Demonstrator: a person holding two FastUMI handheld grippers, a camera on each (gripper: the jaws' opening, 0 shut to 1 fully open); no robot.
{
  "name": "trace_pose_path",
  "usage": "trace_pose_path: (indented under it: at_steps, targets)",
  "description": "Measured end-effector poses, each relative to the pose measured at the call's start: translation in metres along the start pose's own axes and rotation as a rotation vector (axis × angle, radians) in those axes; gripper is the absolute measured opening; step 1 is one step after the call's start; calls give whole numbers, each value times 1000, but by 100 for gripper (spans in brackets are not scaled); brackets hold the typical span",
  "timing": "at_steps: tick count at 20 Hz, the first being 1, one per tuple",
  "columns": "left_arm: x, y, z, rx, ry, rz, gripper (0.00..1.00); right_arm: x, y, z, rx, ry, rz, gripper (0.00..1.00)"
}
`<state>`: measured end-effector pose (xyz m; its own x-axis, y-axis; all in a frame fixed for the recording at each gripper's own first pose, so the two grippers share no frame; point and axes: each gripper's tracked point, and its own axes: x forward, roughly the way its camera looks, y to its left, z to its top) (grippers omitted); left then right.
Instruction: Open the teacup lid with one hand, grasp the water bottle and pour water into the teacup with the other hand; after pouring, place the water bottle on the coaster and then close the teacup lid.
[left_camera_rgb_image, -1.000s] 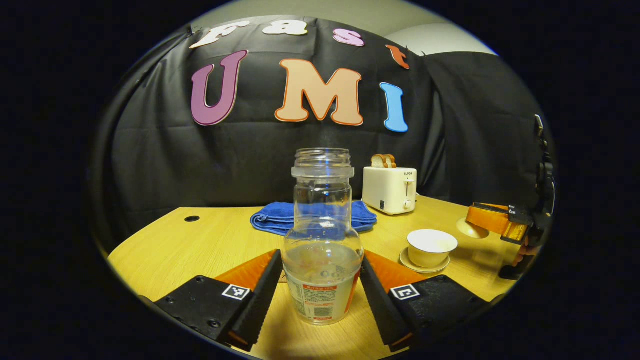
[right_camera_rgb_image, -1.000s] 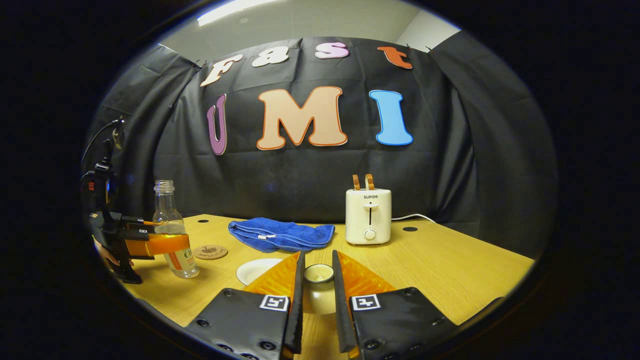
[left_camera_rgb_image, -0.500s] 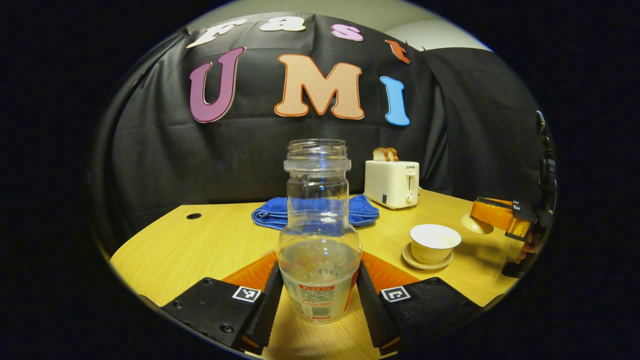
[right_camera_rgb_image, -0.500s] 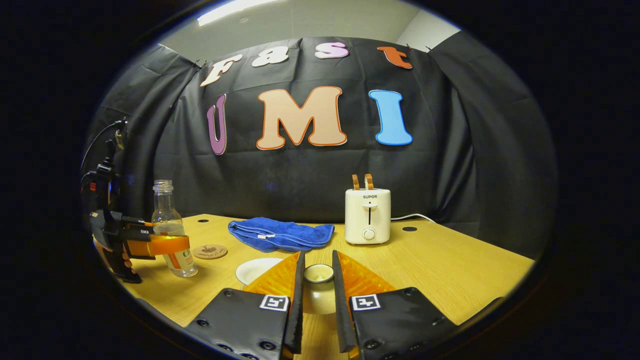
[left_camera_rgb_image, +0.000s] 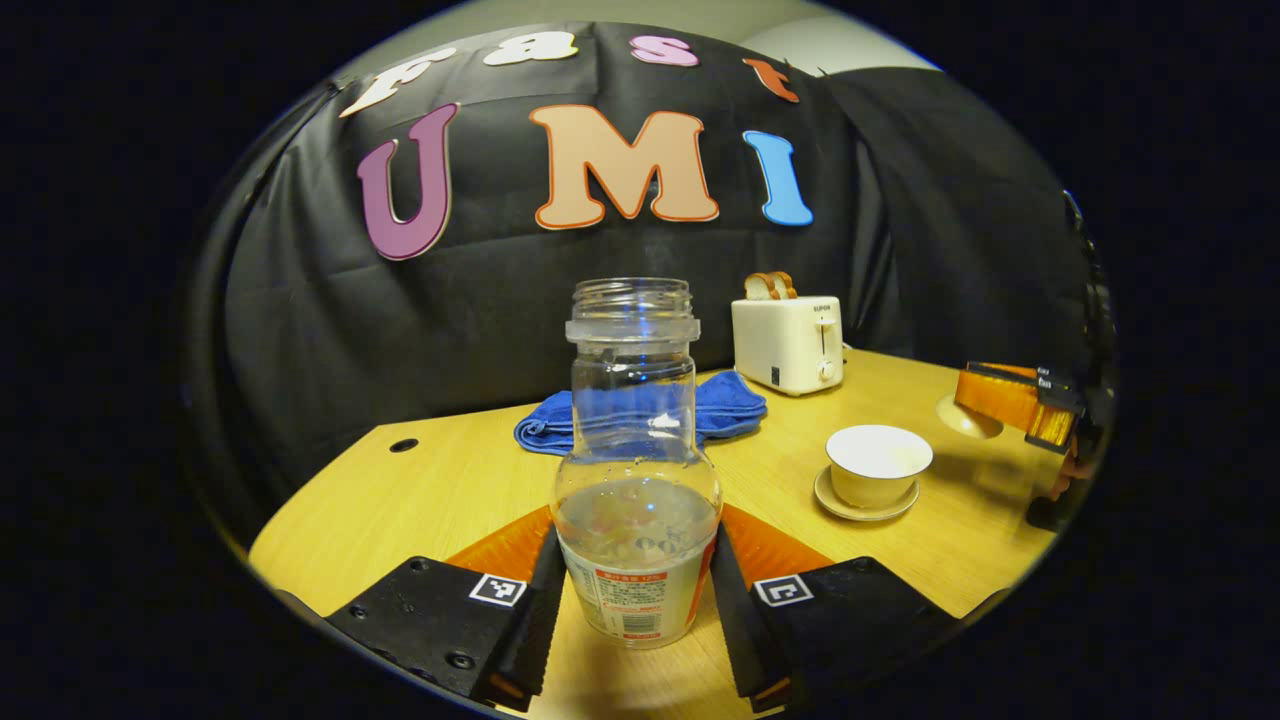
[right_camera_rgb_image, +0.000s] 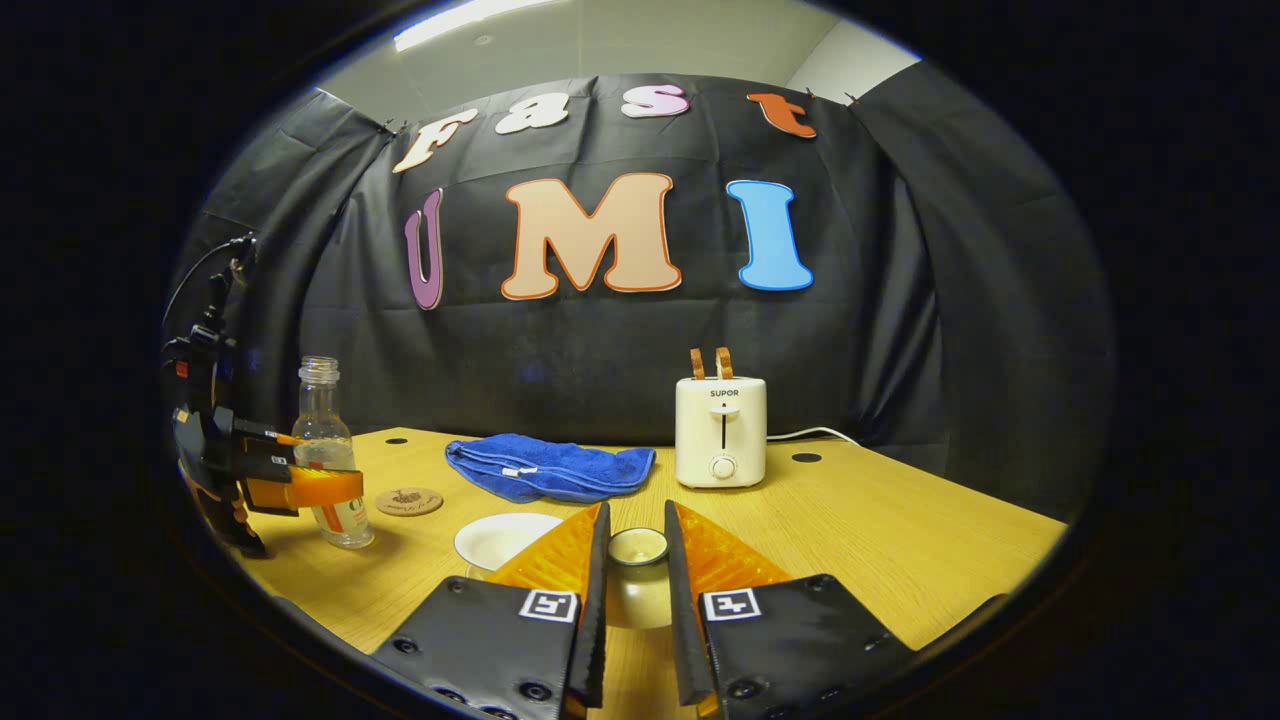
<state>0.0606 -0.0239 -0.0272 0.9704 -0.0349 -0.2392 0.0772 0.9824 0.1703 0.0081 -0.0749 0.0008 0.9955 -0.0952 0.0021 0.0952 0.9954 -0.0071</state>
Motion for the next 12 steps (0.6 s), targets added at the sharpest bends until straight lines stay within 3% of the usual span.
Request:
trace_pose_path:
  at_steps: [5, 9, 12]
  targets:
    - [6, 6, 23, 359, 21, 52, 68, -1, -12, 1, -1, 0, -24, 31]
    - [18, -5, 19, 558, 57, 41, 68, 0, -23, 1, -1, 0, -41, 31]
    - [27, -10, 18, 645, 64, 52, 67, 0, -36, 2, -2, 0, -64, 31]
